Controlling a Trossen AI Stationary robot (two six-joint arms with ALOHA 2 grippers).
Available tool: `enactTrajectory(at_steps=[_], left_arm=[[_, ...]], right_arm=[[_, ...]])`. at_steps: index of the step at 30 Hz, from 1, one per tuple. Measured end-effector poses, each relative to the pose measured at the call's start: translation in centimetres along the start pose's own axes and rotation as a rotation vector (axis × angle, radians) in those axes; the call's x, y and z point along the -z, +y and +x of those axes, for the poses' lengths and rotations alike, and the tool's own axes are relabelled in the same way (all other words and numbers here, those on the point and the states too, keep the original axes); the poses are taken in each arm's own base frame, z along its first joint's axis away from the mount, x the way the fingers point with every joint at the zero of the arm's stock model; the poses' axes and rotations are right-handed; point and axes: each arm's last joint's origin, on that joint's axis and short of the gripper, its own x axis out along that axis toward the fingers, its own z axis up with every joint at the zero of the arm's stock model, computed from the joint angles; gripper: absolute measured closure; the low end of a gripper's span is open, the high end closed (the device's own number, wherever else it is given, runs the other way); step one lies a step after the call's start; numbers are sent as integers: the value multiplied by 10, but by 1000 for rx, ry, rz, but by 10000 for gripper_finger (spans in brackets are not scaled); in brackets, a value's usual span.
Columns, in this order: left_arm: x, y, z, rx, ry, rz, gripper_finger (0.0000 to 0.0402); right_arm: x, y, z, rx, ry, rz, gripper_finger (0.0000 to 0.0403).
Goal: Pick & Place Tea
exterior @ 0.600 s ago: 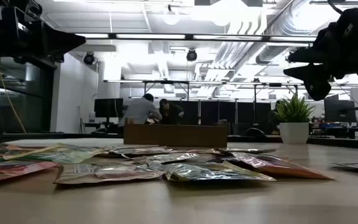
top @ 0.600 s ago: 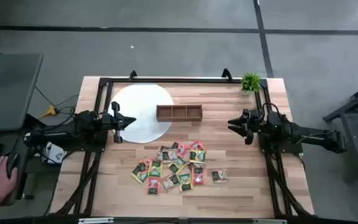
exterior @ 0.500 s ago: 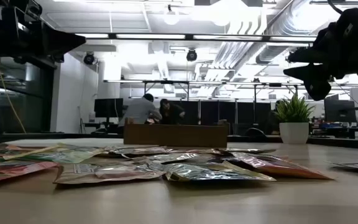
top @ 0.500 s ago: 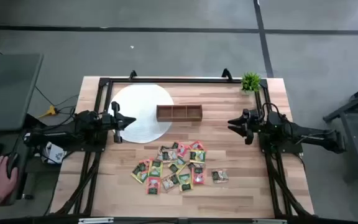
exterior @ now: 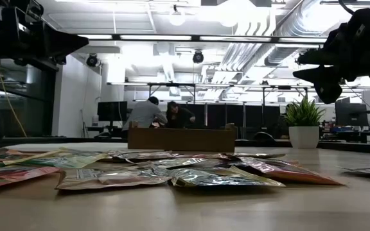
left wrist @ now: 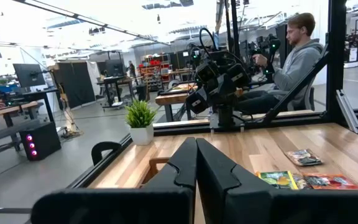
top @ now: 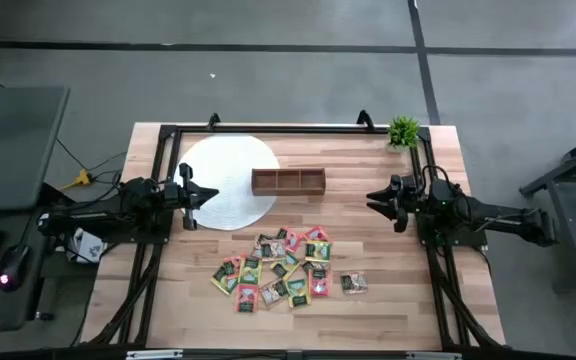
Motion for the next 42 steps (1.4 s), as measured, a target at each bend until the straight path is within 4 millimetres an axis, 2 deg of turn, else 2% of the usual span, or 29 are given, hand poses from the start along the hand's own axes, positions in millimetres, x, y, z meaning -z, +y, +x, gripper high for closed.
enactTrajectory(at_steps=[42], left_arm=[[-2, 0, 0, -3, -22, -1, 401]], right_arm=[[0, 0, 0, 0, 1, 0, 238]])
